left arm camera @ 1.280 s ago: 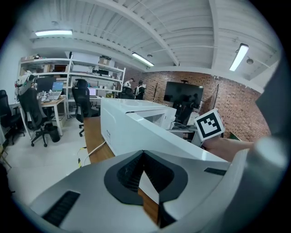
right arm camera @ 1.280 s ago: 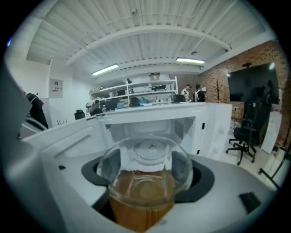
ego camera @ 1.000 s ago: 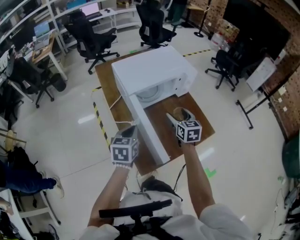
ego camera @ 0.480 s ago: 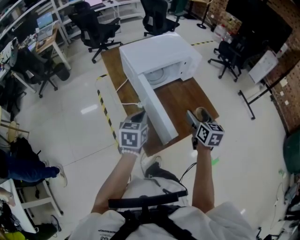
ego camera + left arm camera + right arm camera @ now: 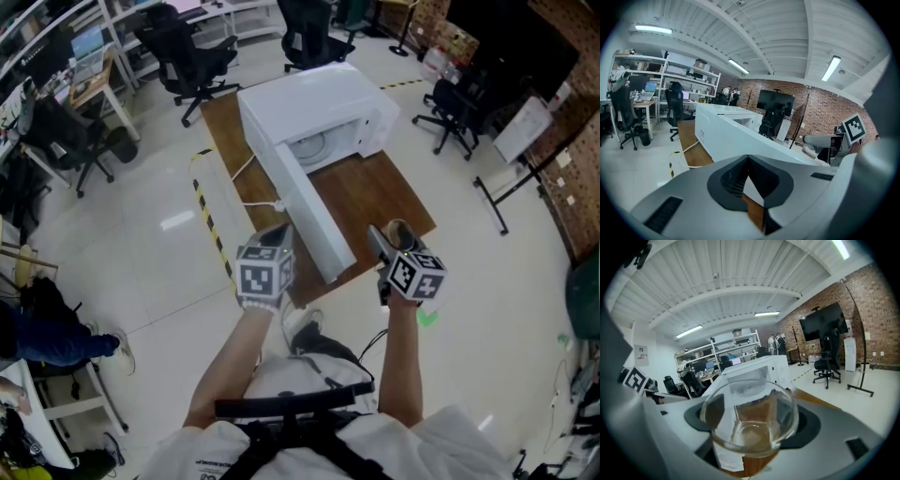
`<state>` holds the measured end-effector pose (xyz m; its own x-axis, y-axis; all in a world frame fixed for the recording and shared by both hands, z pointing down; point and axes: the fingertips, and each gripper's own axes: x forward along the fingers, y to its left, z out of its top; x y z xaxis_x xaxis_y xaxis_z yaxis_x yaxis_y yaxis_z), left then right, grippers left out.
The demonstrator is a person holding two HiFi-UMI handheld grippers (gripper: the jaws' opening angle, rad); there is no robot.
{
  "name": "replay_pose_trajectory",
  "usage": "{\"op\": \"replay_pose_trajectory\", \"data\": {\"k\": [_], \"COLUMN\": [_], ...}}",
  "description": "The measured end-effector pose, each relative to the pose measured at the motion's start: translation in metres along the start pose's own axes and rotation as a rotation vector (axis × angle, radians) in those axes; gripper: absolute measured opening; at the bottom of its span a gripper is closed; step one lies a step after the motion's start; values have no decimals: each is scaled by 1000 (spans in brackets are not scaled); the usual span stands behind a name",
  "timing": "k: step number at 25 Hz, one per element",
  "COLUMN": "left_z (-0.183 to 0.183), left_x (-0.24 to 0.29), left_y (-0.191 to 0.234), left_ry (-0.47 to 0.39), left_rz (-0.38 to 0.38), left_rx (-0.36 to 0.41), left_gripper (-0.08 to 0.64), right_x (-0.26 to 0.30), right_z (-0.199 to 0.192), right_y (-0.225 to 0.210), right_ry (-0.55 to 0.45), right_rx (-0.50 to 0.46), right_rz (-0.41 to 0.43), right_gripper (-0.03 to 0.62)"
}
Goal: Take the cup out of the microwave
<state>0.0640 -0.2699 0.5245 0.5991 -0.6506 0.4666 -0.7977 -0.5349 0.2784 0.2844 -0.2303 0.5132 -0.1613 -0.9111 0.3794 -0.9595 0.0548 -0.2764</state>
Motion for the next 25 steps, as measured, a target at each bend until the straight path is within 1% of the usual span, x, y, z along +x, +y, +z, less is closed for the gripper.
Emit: {"op": "replay_pose_trajectory", "data": {"k": [10,19,25], "left_z": [2,7,5], "left_x": [-4,2,7], "left_y": [5,9,8], "left_ry": [-1,-9,-2], "left_rz": [13,15,16], "left_rx": [-3,-13,-16], "left_gripper": [-5,-5,-5], "right_x": [4,12,16], "right_z": [5,12,14], "right_y": [4,8,2], "right_ry": [-3,-30,-34], "right_rx": [-3,15,30], "right_rz": [15,45,45], "right_gripper": [387,385,384]}}
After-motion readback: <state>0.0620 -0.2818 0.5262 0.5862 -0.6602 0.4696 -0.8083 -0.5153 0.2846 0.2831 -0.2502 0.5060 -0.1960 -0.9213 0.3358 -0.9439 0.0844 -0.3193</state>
